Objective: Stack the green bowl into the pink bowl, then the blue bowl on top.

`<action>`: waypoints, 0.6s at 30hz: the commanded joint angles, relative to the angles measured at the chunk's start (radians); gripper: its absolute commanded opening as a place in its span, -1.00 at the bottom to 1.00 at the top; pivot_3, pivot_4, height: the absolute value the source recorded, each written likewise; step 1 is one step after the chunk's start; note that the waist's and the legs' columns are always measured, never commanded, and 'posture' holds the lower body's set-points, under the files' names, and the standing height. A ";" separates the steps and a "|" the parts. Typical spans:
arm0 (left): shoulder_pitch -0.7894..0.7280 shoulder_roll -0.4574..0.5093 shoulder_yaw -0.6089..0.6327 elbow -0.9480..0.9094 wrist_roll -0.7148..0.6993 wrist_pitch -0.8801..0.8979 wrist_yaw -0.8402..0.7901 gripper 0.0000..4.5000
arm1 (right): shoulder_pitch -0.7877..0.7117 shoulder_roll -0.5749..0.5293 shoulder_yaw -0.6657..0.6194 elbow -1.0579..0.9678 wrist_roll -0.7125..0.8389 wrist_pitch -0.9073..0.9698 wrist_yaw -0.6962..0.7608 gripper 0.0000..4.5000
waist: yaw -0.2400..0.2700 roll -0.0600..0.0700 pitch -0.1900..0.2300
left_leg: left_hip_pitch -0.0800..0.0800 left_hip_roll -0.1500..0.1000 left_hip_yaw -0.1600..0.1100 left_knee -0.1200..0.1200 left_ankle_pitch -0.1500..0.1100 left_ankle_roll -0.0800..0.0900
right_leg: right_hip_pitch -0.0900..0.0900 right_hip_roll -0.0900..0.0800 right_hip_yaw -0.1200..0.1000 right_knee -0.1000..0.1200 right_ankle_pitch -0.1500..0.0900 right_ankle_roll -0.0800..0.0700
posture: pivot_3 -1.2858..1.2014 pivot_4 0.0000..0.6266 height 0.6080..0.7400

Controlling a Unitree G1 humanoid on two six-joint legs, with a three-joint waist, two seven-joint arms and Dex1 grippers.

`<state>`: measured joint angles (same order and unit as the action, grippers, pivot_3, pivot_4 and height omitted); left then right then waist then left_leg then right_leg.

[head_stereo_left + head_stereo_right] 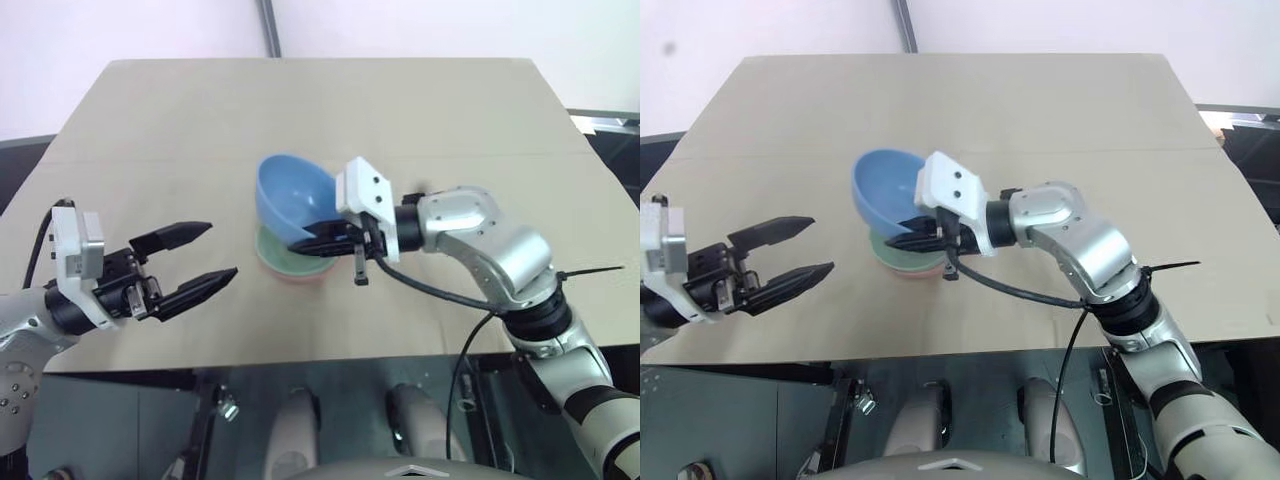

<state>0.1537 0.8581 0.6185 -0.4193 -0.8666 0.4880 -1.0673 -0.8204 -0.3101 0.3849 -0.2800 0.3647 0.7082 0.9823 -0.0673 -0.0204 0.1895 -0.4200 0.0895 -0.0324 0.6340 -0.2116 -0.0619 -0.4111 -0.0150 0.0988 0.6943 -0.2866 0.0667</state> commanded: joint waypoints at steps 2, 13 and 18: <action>-0.007 0.001 0.016 -0.012 0.006 -0.020 0.001 1.00 | -0.042 0.011 0.007 0.052 -0.024 -0.095 0.027 -0.30 | 0.001 0.000 0.000 | 0.000 0.000 0.000 0.000 0.000 0.000 | 0.000 0.000 0.000 0.000 0.000 0.000 | 0.03 -0.52 1.00; 0.027 -0.032 0.003 -0.108 0.080 -0.059 0.095 1.00 | -0.005 -0.104 -0.141 -0.061 0.072 -0.046 0.049 0.48 | 0.009 0.000 0.000 | -0.001 0.000 0.000 0.000 0.000 0.000 | 0.000 0.000 0.000 -0.001 0.000 0.000 | 0.03 -0.52 1.00; 0.003 -0.070 0.006 -0.106 0.067 -0.052 0.156 1.00 | 0.119 -0.256 -0.291 -0.212 0.196 0.113 0.014 0.48 | 0.023 -0.001 0.000 | -0.001 0.000 0.000 0.000 0.000 0.000 | 0.000 0.000 0.000 -0.001 0.000 0.000 | 0.03 -0.52 1.00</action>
<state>0.1603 0.7824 0.6093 -0.5022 -0.8212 0.4631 -0.9270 -0.7100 -0.5440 0.1647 -0.4217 0.5045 0.7705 1.0089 -0.0438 -0.0211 0.1893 -0.4213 0.0894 -0.0325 0.6340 -0.2117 -0.0618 -0.4111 -0.0153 0.0984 0.6929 -0.2866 0.0667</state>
